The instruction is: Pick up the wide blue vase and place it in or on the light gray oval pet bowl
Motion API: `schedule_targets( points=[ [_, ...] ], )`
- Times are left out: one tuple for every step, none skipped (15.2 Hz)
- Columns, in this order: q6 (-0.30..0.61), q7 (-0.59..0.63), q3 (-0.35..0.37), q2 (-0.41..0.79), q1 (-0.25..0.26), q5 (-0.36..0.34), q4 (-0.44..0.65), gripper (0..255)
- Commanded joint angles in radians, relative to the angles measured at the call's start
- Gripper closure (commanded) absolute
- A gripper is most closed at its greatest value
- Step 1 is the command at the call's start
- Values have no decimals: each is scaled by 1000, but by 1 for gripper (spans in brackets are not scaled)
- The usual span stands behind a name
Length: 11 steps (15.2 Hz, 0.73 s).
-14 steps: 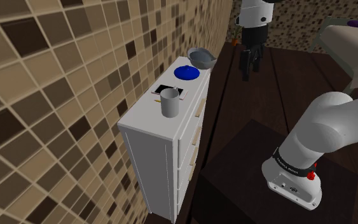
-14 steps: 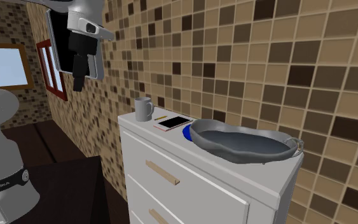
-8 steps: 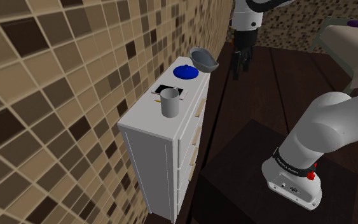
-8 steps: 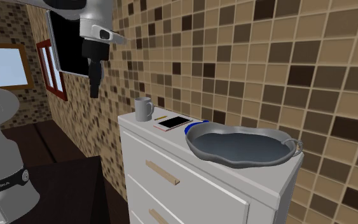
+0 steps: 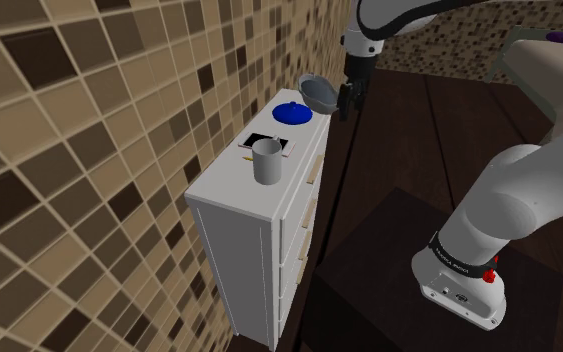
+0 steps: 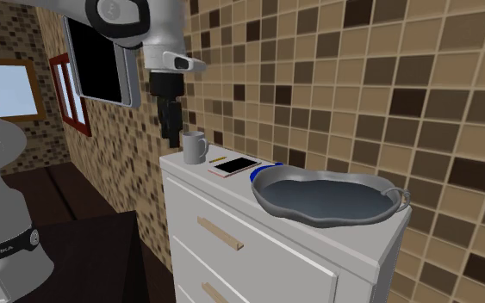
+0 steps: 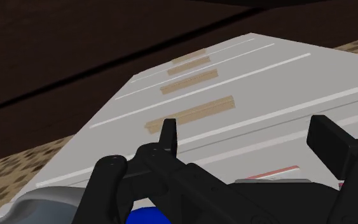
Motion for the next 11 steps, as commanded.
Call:
schedule_targets(
  points=[
    [77, -26, -14, 64, 1, 3, 25, 0],
    [110, -40, -21, 94, 2, 6, 39, 0],
    [142, -53, -27, 123, 3, 10, 53, 0],
    [173, -67, -34, 153, 4, 14, 69, 0],
    [202, -82, -40, 182, 5, 20, 86, 0],
    [231, -97, -46, 212, 6, 27, 105, 0],
    [258, -112, -52, 242, 8, 35, 124, 0],
    [284, -128, -58, 272, 9, 44, 145, 0],
    [308, -144, -64, 303, 11, 54, 167, 0],
    [332, -161, -69, 333, 12, 65, 190, 0],
    [354, -178, -73, 363, 13, 78, 214, 0]
  ],
)
